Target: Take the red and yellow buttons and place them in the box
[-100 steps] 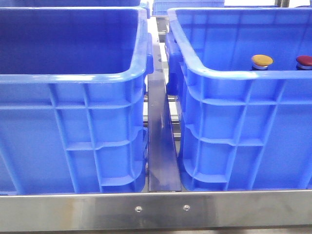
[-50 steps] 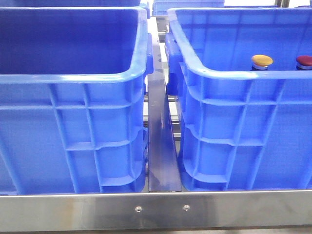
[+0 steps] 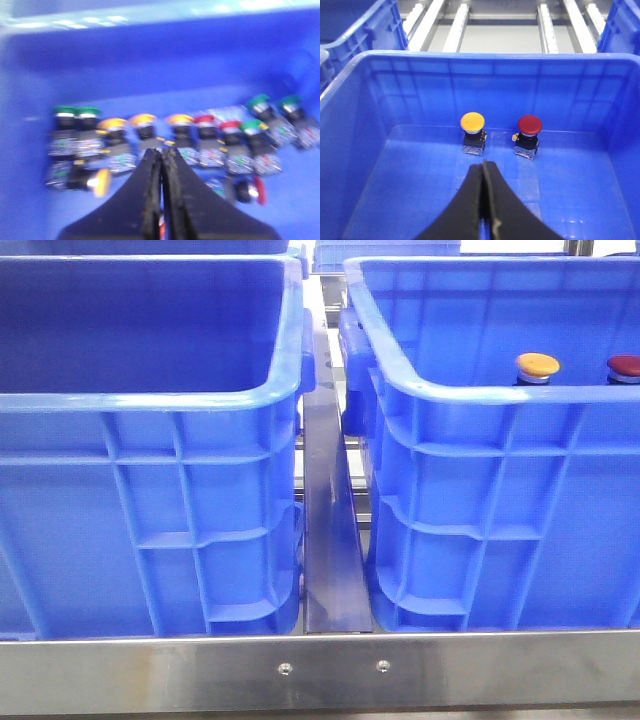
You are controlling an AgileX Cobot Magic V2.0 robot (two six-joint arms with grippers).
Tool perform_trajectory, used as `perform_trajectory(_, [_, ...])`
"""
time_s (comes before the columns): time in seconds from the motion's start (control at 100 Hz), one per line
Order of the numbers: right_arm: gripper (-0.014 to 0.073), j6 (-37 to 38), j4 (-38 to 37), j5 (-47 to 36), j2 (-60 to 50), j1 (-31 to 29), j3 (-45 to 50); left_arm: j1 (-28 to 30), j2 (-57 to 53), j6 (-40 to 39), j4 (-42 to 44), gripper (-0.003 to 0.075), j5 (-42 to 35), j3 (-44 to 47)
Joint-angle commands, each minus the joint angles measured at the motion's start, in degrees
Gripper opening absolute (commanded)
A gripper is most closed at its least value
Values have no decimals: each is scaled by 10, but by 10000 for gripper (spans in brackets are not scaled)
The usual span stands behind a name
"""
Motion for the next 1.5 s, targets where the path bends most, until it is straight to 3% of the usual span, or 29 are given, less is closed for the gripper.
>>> perform_trajectory(0.0, [-103, -7, 10, -42, -31, -4, 4, 10, -42, -7, -4, -20, -65, 19])
perform_trajectory(0.46, [-103, -17, -3, -31, -203, -4, 97, 11, -294, -7, -4, -20, -154, 201])
perform_trajectory(0.74, [-103, -17, -14, 84, -260, -4, 100, 11, -407, -6, -2, -20, -150, 256])
perform_trajectory(1.49, [-103, -17, -20, 70, -267, -4, 100, 11, -423, -6, 2, -20, -149, 263])
